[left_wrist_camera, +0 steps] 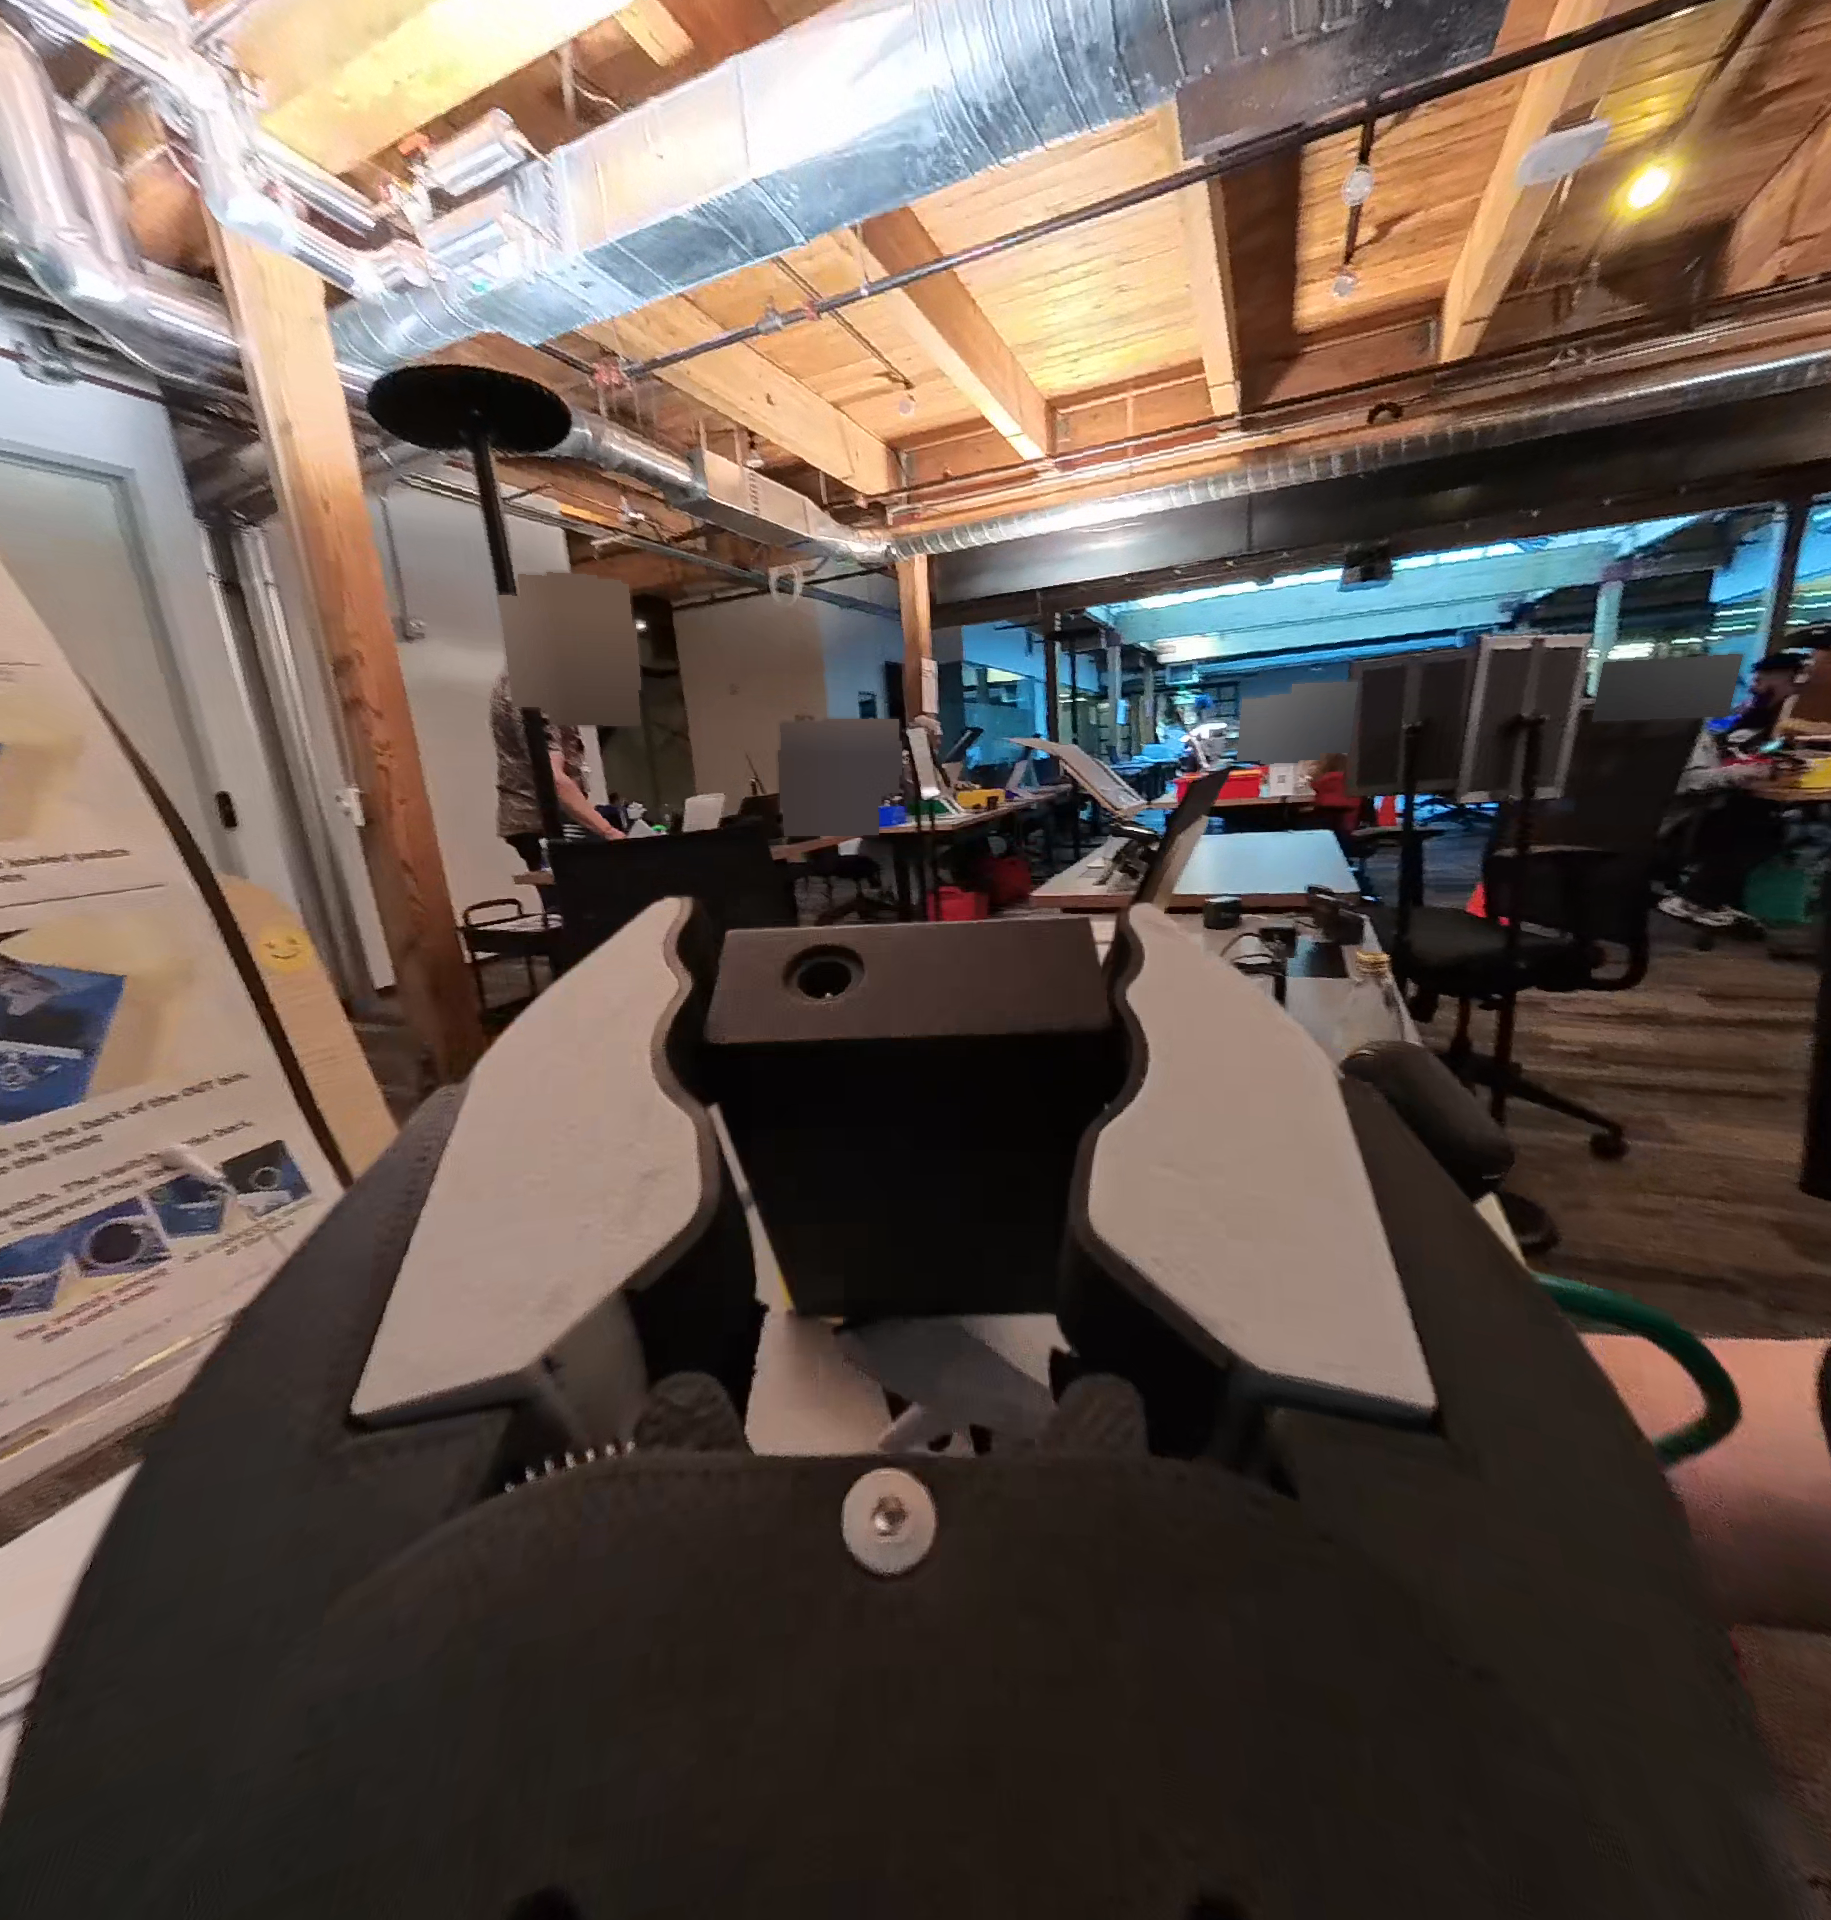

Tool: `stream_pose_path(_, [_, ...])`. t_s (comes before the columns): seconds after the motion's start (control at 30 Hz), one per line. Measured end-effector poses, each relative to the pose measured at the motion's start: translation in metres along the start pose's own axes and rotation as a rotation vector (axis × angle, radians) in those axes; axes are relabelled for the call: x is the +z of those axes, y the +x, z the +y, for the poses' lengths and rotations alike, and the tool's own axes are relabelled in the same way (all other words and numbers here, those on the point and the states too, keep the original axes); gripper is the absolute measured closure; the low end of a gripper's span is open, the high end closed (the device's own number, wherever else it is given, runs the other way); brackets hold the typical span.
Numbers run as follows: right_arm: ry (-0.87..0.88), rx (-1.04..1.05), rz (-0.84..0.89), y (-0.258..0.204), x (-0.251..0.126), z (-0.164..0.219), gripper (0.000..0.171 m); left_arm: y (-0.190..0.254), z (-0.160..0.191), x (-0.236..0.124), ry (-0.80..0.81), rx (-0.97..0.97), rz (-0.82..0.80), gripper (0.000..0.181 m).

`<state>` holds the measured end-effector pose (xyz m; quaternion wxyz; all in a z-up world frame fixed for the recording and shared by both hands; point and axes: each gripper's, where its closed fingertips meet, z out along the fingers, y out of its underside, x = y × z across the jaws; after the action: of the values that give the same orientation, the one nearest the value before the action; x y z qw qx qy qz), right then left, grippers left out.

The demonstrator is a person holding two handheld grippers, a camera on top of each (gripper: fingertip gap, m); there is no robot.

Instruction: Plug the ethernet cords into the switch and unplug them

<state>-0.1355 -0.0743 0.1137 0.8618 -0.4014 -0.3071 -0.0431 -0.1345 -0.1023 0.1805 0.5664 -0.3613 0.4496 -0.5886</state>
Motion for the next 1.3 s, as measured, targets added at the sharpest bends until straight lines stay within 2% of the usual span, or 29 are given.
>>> stream_pose_path(0.1, [-0.066, -0.019, -0.039, 0.005, -0.001, 0.004, 0.156, 0.002, 0.003, -0.001, -0.035, 0.058, 0.036, 0.11])
stream_pose_path(0.13, [-0.042, 0.023, -0.06, 0.01, -0.003, 0.0, 0.161, 0.0, 0.008, -0.002, -0.078, 0.096, 0.038, 0.109])
stream_pose_path(0.2, [-0.102, 0.124, -0.142, 0.017, -0.003, 0.006, 0.171, -0.004, 0.02, -0.003, -0.164, 0.163, 0.049, 0.109])
stream_pose_path(0.23, [-0.11, 0.144, -0.184, 0.017, -0.005, 0.007, 0.17, -0.007, 0.025, -0.003, -0.182, 0.161, 0.044, 0.109])
stream_pose_path(0.37, [-0.158, -0.035, -0.179, 0.019, -0.01, 0.022, 0.169, -0.035, 0.039, 0.002, -0.191, 0.104, -0.059, 0.109])
stream_pose_path(0.4, [-0.165, -0.084, -0.182, 0.016, -0.01, 0.027, 0.148, -0.041, 0.035, 0.0, -0.152, 0.046, -0.077, 0.109])
stream_pose_path(0.53, [-0.245, -0.105, -0.194, -0.021, 0.004, 0.053, 0.105, -0.055, 0.017, -0.009, -0.004, -0.225, -0.077, 0.109])
stream_pose_path(0.6, [-0.251, -0.085, -0.184, -0.044, 0.013, 0.052, 0.1, -0.061, 0.019, -0.01, 0.002, -0.272, -0.109, 0.109])
stream_pose_path(0.7, [-0.266, 0.01, -0.108, -0.055, 0.02, 0.049, 0.097, -0.068, 0.024, -0.011, -0.023, -0.177, -0.209, 0.109])
stream_pose_path(0.8, [-0.262, 0.113, -0.091, -0.051, 0.021, 0.046, 0.104, -0.064, 0.022, -0.011, -0.054, -0.085, -0.244, 0.109])
stream_pose_path(0.93, [-0.155, 0.296, -0.11, -0.042, 0.019, 0.025, 0.106, -0.058, 0.019, -0.011, -0.081, -0.009, -0.267, 0.109])
stream_pose_path(1.07, [-0.119, 0.397, -0.11, -0.043, 0.02, 0.013, 0.107, -0.055, 0.02, -0.009, -0.075, 0.025, -0.28, 0.109])
stream_pose_path(1.23, [-0.167, 0.465, -0.016, -0.034, 0.02, 0.024, 0.119, -0.05, 0.027, -0.004, -0.092, 0.097, -0.305, 0.109])
stream_pose_path(1.3, [-0.165, 0.404, 0.052, -0.023, 0.015, 0.026, 0.132, -0.049, 0.024, -0.004, -0.087, 0.118, -0.31, 0.109])
